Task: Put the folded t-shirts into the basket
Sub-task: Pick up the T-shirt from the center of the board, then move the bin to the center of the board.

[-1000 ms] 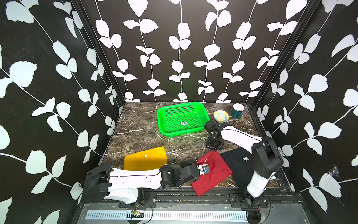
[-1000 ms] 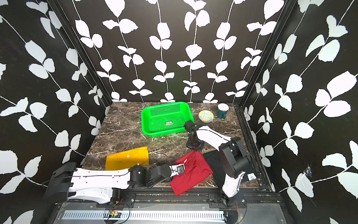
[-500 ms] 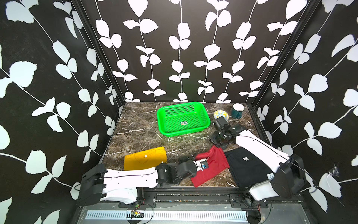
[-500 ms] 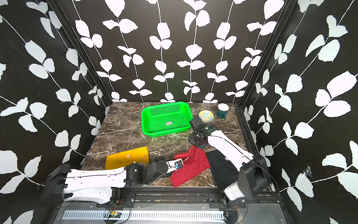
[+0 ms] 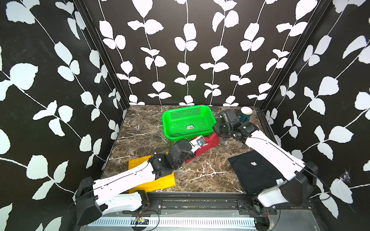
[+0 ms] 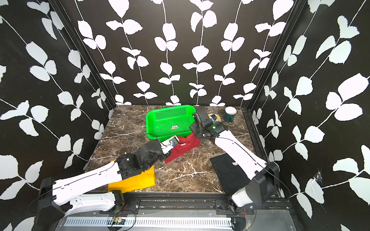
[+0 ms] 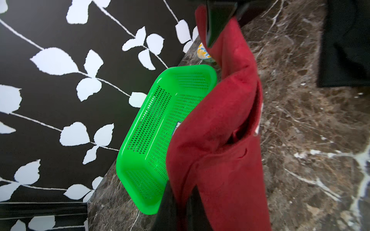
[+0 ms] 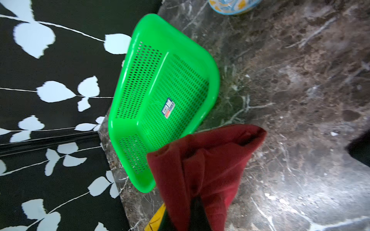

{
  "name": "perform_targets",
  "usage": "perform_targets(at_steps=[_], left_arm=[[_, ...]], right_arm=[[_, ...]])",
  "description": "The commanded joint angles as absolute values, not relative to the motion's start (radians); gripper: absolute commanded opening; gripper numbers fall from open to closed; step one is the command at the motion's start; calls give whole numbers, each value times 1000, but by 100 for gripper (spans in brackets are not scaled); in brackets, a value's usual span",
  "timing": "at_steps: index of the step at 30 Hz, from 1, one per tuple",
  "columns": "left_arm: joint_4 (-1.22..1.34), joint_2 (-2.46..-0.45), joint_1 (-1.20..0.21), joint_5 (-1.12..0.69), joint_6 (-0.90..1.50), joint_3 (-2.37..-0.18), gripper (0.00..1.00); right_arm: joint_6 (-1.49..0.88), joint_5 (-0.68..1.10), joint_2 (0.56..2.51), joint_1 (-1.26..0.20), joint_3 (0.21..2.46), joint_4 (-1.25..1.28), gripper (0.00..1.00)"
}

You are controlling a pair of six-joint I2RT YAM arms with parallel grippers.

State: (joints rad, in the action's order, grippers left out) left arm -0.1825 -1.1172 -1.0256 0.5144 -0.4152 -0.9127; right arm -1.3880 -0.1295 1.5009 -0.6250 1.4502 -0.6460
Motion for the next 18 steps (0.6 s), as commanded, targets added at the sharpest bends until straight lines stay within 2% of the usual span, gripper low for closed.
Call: perform_targets(at_steps=[1,11,14,18], left_arm=[[-194,-1107,-955,463,-433,-951,0],[-145,-1241,-731,369,-460,-1014,0],[-152,-1344,-601,256,-409,-1042,0],[-172,-1509,-578,210,-420,-1078,0]], right_arm=[[-1421,-232,1561,-638,1525,-583,0],[-1458,-260,1825,-635,1766,-552,0],[-1468,-305,1915,-630,1822,-572,0],[-1464,-313,2017,-615,1870,-607,0]])
